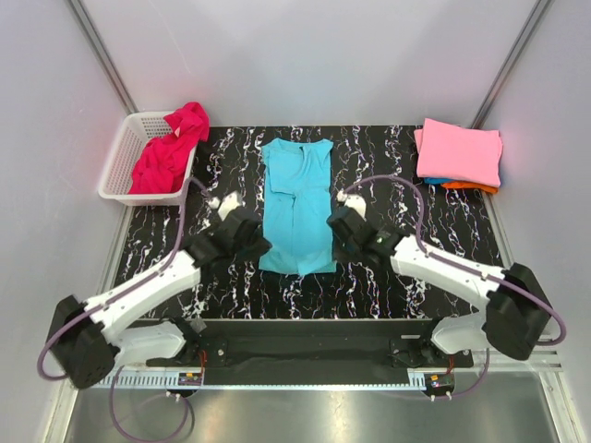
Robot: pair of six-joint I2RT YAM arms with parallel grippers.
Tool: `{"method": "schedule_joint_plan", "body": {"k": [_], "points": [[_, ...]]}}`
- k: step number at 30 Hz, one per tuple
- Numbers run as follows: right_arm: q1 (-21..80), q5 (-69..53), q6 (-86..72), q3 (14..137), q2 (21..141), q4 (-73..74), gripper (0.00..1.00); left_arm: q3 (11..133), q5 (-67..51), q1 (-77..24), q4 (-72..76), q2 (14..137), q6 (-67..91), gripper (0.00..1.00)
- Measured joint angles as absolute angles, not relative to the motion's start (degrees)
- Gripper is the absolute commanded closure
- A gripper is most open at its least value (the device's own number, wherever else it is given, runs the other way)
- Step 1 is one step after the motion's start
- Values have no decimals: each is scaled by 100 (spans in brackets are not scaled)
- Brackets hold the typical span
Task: Fold and stack the t-shirts
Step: Fold the tshirt
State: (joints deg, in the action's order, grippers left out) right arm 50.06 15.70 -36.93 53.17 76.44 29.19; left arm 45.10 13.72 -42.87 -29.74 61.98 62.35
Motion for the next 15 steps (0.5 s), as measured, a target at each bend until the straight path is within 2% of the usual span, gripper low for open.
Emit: {"method": "schedule_joint_plan", "body": {"k": [6, 15], "points": [[4143, 1529, -2930, 5791, 8346, 2626, 100, 5531, 1708, -4185, -2707, 7564, 5889, 100], [3297, 1026, -2176, 7015, 9835, 1916, 100, 6466, 1848, -3433, -2563, 9072, 5498, 100]]}}
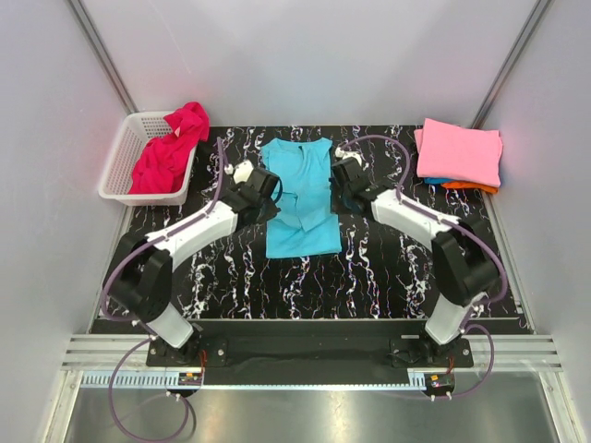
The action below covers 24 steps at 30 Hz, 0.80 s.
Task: Fold and stack the t-shirts
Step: Fold the tshirt
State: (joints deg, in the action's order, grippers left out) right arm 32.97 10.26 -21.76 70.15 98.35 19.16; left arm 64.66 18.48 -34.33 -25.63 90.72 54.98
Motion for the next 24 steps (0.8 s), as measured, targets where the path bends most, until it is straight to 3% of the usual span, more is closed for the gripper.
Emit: {"method": "schedule_joint_plan", "body": {"k": [9, 10, 16, 19, 24], "points": [[2917, 626, -1833, 7953, 11002, 1686, 100, 7201, 1778, -2762, -2373, 10003, 5210, 100], [2880, 587, -1811, 8025, 11096, 1658, 96, 7271, 1758, -2722, -2335, 10106, 5183, 100], [2622, 440, -1632, 8493, 11620, 1520, 47, 7585, 1398, -2517, -1614, 10877, 4639, 100], [2423, 322, -1542, 8882, 11911, 1450, 42, 7745, 1378, -2480, -1297, 11244, 4329, 90], [2099, 233, -1518, 9354, 12162, 1319, 38, 8020, 1791, -2467, -978, 11469, 4023, 83]]}}
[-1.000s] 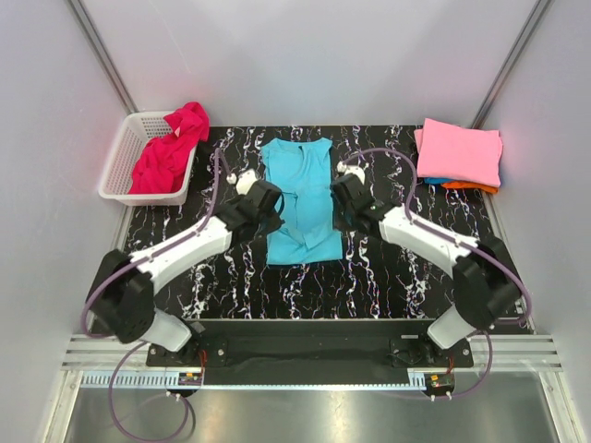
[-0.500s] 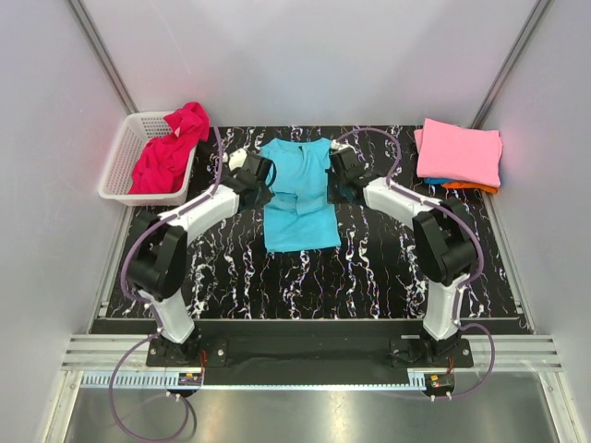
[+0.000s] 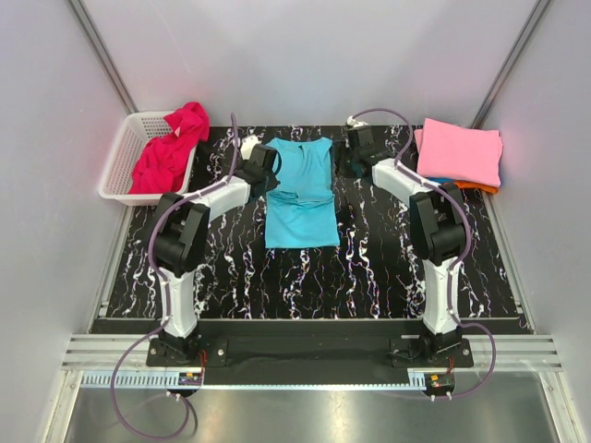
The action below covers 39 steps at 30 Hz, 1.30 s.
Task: Fold and stack the t-shirts
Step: Fold the tshirt
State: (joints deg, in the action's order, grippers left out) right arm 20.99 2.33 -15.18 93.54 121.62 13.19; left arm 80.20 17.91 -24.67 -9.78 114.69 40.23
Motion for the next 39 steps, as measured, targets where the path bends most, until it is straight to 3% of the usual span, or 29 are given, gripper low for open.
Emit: {"method": "schedule_joint_plan", "body": {"k": [9, 15, 19, 22, 24, 31, 39], "points": [[1990, 342, -1374, 9159, 12018, 1184, 37, 7550, 2853, -2434, -482, 10763, 4038, 77], [2010, 10, -1433, 8256, 11262, 1317, 44, 7389, 2320, -2438, -799, 10121, 4053, 85], [2091, -314, -1516, 7717, 10523, 1444, 68, 7314, 1590, -2565, -1149, 10044, 4093, 92], [2182, -624, -1594, 7631, 10224, 1507, 95, 7109, 921, -2646, -1361, 10044, 4230, 99], [2237, -725, -1704, 7631, 10184, 1500, 100, 6982, 534, -2676, -1505, 10049, 4324, 100], [2386, -954, -2069, 7572, 10471, 1433, 100, 7083, -189, -2674, -1667, 10499, 4497, 100], [2504, -1160, -2193, 7780, 11664, 1426, 100, 7846, -276, -2665, -1839, 11310, 4504, 100]]}}
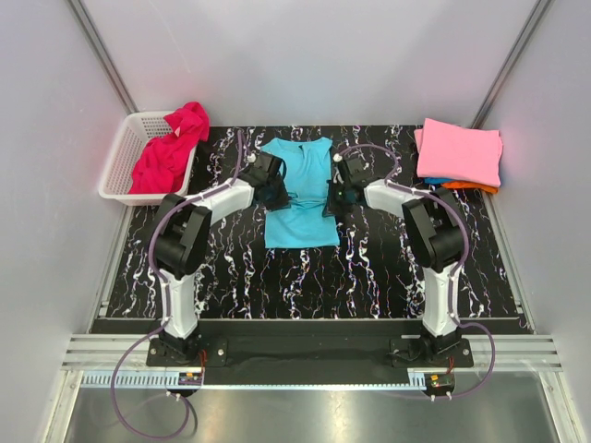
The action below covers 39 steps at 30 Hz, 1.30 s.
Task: Fold and stack the t-shirts
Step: Fold the tshirt
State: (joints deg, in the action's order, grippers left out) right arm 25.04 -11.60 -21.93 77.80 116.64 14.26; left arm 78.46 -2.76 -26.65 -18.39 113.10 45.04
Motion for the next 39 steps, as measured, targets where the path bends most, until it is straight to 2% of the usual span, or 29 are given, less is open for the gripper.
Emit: {"method": "schedule_joint_plan", "body": {"k": [14, 27, 31, 32, 33, 34, 35, 36, 38, 39], "points": [[2523, -950, -2073, 9153, 12602, 1437, 100, 9185, 276, -2449, -2174, 12265, 4316, 100], [2508, 248, -1911, 9878, 12991, 1492, 99, 9376, 2475, -2357, -2801, 12444, 4313, 100], [2499, 537, -1890, 9872, 12988, 1522, 93, 9115, 2825, -2270, -3037, 12114, 4366, 100], [2497, 615, -1887, 9841, 12956, 1531, 76, 9011, 2845, -2250, -3076, 11985, 4377, 99], [2497, 742, -1870, 9743, 12862, 1614, 51, 8886, 2851, -2237, -3094, 11821, 4381, 97], [2497, 792, -1894, 9719, 12827, 1651, 51, 8766, 2856, -2215, -3146, 11653, 4383, 94], [2495, 882, -1887, 9598, 12693, 1704, 32, 8586, 2803, -2200, -3118, 11428, 4381, 90], [2495, 991, -1944, 9445, 12521, 1785, 25, 8438, 2744, -2189, -3129, 11244, 4375, 80], [2486, 1098, -1979, 9080, 12097, 1920, 7, 8038, 2545, -2185, -3138, 10750, 4377, 70], [2482, 1116, -2021, 8812, 11821, 1946, 1, 7793, 2379, -2187, -3079, 10488, 4403, 52]]}}
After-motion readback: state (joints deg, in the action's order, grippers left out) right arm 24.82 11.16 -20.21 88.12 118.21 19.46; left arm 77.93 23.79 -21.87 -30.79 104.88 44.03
